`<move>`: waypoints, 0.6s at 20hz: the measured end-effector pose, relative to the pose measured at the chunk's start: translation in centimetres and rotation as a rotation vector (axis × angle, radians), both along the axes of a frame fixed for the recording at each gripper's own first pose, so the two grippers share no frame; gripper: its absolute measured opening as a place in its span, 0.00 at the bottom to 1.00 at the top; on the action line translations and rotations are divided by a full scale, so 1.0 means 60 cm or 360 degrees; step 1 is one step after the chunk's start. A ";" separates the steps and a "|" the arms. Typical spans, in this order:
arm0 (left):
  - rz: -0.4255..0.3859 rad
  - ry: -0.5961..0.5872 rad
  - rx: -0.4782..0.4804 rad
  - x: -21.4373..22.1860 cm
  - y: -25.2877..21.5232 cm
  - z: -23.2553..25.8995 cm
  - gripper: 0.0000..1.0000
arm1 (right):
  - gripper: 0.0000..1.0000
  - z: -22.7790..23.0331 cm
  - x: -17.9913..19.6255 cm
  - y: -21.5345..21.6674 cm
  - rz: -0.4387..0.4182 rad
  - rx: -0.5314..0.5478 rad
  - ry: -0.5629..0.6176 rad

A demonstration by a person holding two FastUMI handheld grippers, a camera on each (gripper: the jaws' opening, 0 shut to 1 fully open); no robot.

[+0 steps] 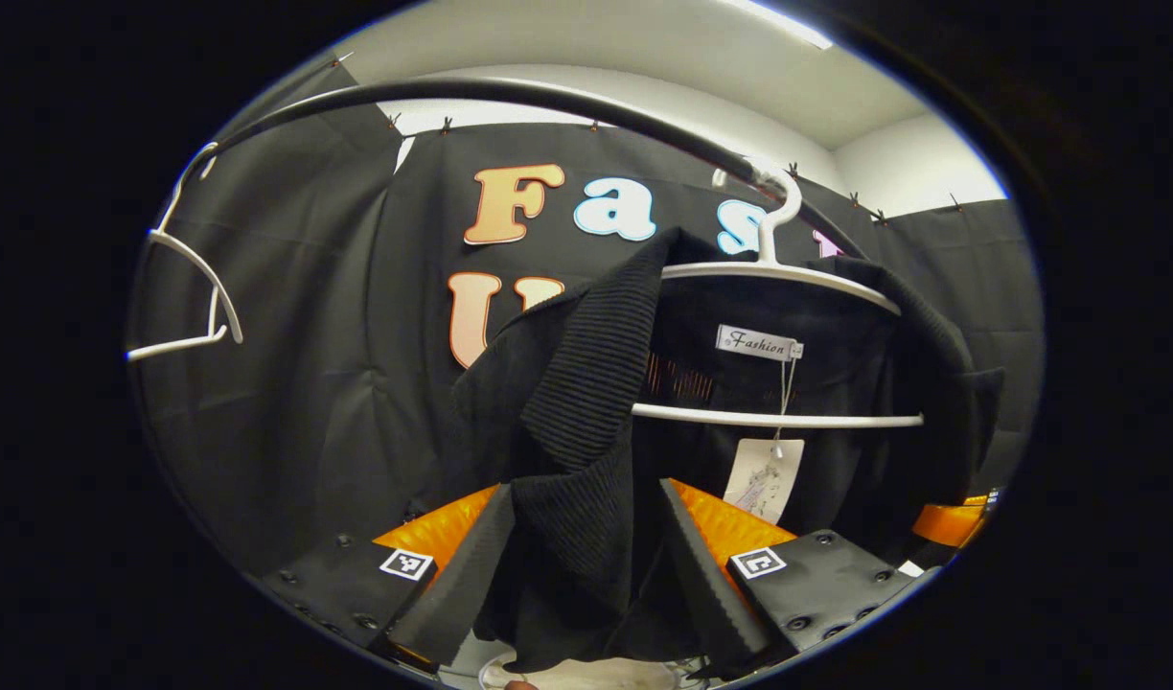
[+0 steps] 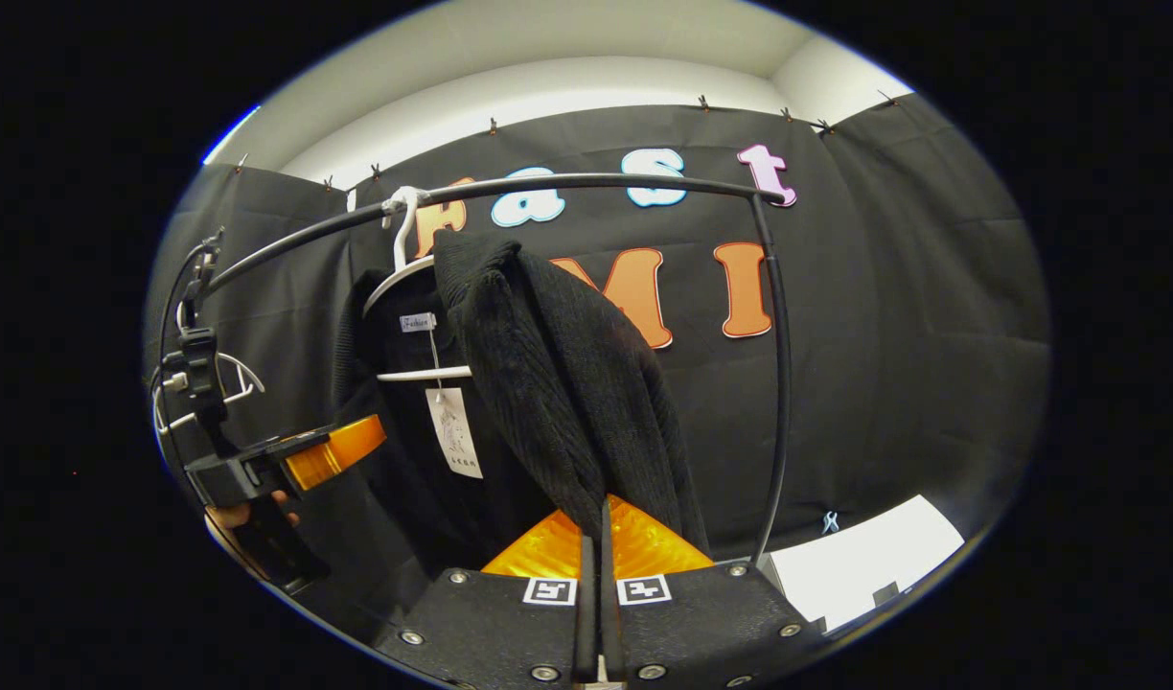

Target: Grasp the clothes on the hanger with both hands and then place them into the laundry hamper below.

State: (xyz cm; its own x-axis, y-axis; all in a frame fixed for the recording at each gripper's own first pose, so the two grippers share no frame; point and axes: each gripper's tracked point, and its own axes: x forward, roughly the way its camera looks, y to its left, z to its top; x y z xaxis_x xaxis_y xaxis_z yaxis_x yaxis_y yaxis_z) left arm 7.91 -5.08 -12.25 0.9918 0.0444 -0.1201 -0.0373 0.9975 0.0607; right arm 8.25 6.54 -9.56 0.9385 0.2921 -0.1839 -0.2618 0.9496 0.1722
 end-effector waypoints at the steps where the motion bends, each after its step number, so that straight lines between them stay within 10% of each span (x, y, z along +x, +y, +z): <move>1: 0.0001 0.0013 -0.0002 0.006 0.002 -0.006 0.97 | 0.01 0.001 -0.001 -0.002 0.0003 0.0003 -0.0004; 8: 0.0004 0.0114 -0.0027 0.031 0.004 -0.045 0.93 | 0.01 0.023 0.005 -0.028 0.0005 0.0027 -0.0033; 12: 0.0009 0.0120 -0.0021 0.032 0.019 -0.049 0.74 | 0.00 0.042 0.000 -0.044 0.0001 0.0029 -0.0060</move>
